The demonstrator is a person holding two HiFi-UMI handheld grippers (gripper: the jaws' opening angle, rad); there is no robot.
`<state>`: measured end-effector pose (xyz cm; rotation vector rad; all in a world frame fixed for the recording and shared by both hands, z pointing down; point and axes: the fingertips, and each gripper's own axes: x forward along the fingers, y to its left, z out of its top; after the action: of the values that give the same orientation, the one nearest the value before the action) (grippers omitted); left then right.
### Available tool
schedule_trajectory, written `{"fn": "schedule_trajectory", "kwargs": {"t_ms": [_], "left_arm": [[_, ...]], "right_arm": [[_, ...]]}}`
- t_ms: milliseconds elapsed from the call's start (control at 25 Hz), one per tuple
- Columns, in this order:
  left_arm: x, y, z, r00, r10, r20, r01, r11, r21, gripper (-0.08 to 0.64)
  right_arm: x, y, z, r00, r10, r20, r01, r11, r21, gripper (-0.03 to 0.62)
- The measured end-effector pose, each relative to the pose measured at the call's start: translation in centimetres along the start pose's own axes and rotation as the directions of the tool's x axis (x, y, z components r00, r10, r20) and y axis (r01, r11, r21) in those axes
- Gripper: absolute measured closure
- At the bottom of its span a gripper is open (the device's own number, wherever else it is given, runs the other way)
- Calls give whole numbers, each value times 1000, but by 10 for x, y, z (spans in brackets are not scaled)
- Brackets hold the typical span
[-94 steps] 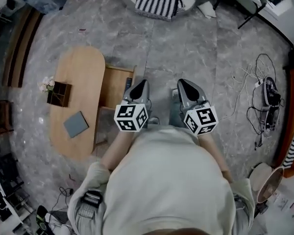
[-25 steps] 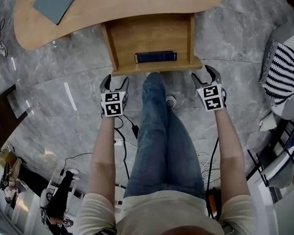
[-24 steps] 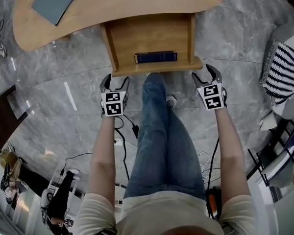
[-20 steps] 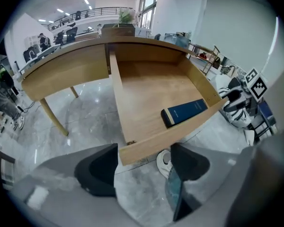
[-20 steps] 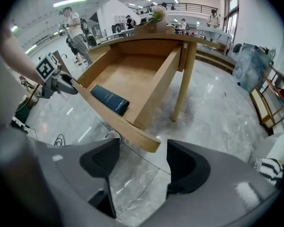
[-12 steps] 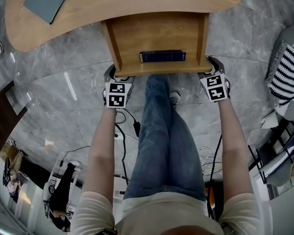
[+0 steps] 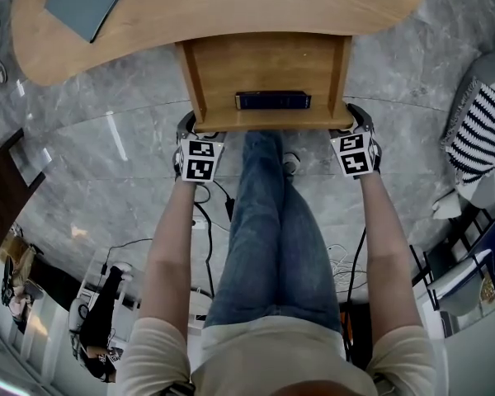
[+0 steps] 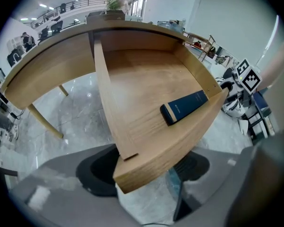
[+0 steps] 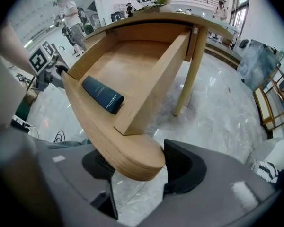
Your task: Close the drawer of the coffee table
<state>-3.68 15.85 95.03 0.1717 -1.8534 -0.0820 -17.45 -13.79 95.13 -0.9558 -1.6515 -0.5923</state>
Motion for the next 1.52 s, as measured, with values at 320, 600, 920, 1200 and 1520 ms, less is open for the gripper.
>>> {"fn": "schedule_trajectory", "kwargs": {"t_ms": [320, 600, 920, 1200, 1520], "left_arm": [[-22, -4, 4, 999, 13, -33, -14, 1000, -18, 225], [-40, -8, 10, 999, 3, -40, -3, 1000, -19, 225], [-53, -6, 31, 1000, -3, -16, 2, 1000, -26, 225], [-49, 4, 52, 1000, 11, 7, -11, 1000, -27, 225], [-48, 13, 74, 1000, 7, 24, -6, 1000, -24, 225]], "right_arm": [[-23, 2, 5, 999, 14, -37, -13, 999, 34, 321], [-43, 4, 10, 999, 13, -44, -11, 999, 50, 321], [-57, -7, 27, 999, 6, -34, -4, 999, 47, 321], [-53, -21, 48, 1000, -8, -14, 9, 999, 40, 321], [-53, -34, 67, 1000, -17, -20, 18, 999, 39, 321]]}}
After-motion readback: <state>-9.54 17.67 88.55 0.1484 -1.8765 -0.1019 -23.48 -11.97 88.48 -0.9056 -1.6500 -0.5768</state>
